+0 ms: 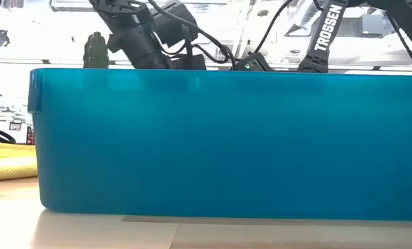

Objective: Fold microfiber towels
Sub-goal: Fold the top green microfiber towel

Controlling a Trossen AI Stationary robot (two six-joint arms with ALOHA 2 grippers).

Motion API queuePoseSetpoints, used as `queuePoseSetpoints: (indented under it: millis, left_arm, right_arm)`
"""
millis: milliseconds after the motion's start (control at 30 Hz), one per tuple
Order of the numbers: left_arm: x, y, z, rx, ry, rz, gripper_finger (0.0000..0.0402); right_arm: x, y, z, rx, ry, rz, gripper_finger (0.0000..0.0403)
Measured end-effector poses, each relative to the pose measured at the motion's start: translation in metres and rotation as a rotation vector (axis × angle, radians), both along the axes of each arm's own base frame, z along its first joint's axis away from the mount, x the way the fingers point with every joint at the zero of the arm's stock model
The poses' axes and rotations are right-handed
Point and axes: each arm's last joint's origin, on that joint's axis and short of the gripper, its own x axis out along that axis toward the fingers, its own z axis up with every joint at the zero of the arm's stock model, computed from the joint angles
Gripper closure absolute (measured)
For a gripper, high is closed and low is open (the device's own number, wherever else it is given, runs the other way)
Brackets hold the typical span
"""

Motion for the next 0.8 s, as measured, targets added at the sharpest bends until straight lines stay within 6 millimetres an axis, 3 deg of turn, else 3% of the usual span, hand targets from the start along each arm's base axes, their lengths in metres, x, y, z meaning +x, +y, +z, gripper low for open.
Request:
queuePoseSetpoints:
  millis: [167, 633, 800]
  left_arm:
    - [0.002, -0.002, -0.005, -0.038, 0.020, -0.057, 0.0401]
    - [0.003, -0.001, -0.004, -0.033, 0.007, -0.059, 0.0401]
    - [0.003, 0.001, -0.004, -0.034, 0.002, -0.057, 0.0401]
  right_arm:
    - [-0.002, 0.000, 0.007, -0.003, 0.008, -0.004, 0.0370]
    - [-0.017, 0.002, 0.057, -0.059, 0.078, 0.042, 0.0346]
    - [-0.022, 0.003, 0.067, -0.084, 0.089, 0.065, 0.0342]
